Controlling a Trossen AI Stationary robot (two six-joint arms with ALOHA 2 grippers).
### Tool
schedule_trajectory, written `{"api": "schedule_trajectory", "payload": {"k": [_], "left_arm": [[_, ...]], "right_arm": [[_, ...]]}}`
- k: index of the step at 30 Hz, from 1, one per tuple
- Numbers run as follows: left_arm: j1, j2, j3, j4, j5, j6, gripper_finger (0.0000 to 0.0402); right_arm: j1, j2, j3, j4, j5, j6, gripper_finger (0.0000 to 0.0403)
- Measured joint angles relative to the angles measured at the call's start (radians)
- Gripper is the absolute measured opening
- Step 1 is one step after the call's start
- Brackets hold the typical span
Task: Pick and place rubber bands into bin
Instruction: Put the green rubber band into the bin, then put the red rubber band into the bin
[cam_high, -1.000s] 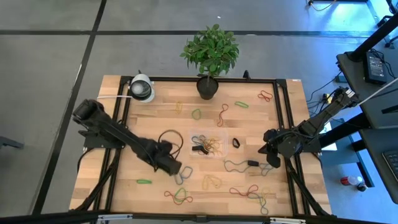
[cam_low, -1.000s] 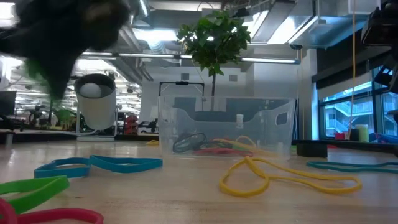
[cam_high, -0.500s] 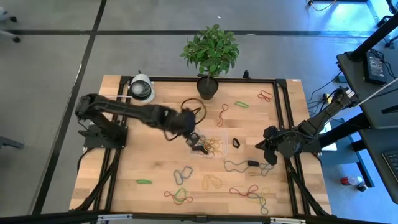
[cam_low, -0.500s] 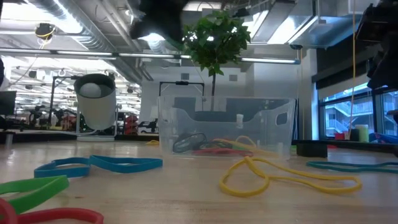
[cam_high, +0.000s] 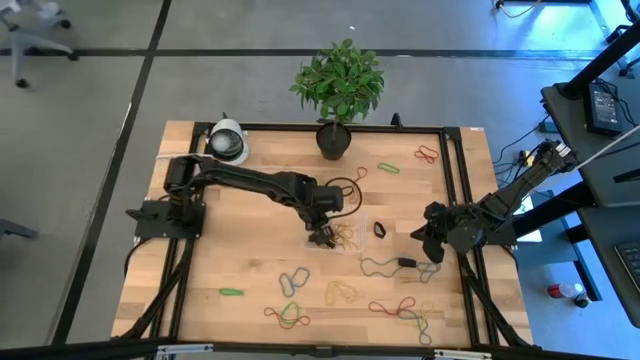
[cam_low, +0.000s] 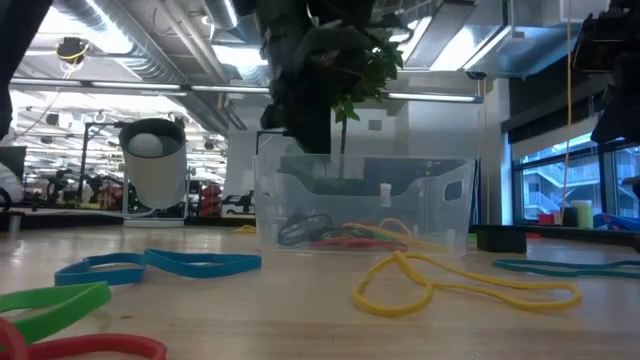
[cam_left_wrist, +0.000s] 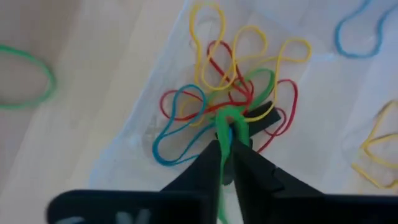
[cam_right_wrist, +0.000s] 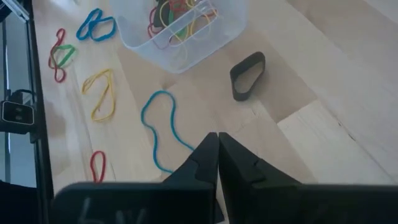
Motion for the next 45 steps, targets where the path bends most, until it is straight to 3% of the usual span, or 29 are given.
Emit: {"api": "schedule_trajectory", "payload": {"k": [7, 12, 16, 19, 21, 25, 30, 35, 40, 45], "left_arm": [[0.000, 0.003, 0.000, -0.007, 0.009, 0.001, 0.0096], [0.018, -0.105, 0.001, -0.035, 0.003, 0.043, 0.0111], [0.034, -0.215, 0.001, -0.096, -0.028, 0.142, 0.0087], [0.049, -0.302, -0.038, -0.124, -0.055, 0.209, 0.0041], [0.069, -0.367, -0.099, -0.121, -0.060, 0.241, 0.0012], [0.126, -0.519, -0.275, -0.093, -0.050, 0.251, 0.0002], [0.192, -0.712, -0.544, 0.083, -0.026, 0.223, 0.0001], [0.226, -0.836, -0.746, 0.276, 0.012, 0.198, 0.0002], [0.255, -0.868, -0.823, 0.324, 0.012, 0.201, 0.0001], [0.284, -0.868, -0.830, 0.333, 0.059, 0.229, 0.0001]], "right_arm": [[0.000, 0.000, 0.000, 0.000, 0.000, -0.001, 0.0016], [0.000, 0.000, 0.000, 0.018, 0.000, 0.025, 0.0016], [0.000, 0.000, 0.000, 0.057, 0.027, 0.021, 0.0017], [0.000, 0.002, 0.001, 0.066, 0.119, 0.021, 0.0017], [-0.007, 0.004, 0.001, 0.081, 0.211, 0.021, 0.0017], [-0.061, 0.004, 0.003, 0.146, 0.354, 0.014, 0.0020], [-0.215, 0.019, 0.075, 0.146, 0.334, -0.131, 0.0049], [-0.449, 0.067, 0.193, 0.049, 0.285, -0.193, 0.0093], [-0.711, 0.167, 0.278, -0.091, 0.117, -0.193, 0.0144], [-0.946, 0.299, 0.291, -0.101, 0.034, -0.254, 0.0185]]}}
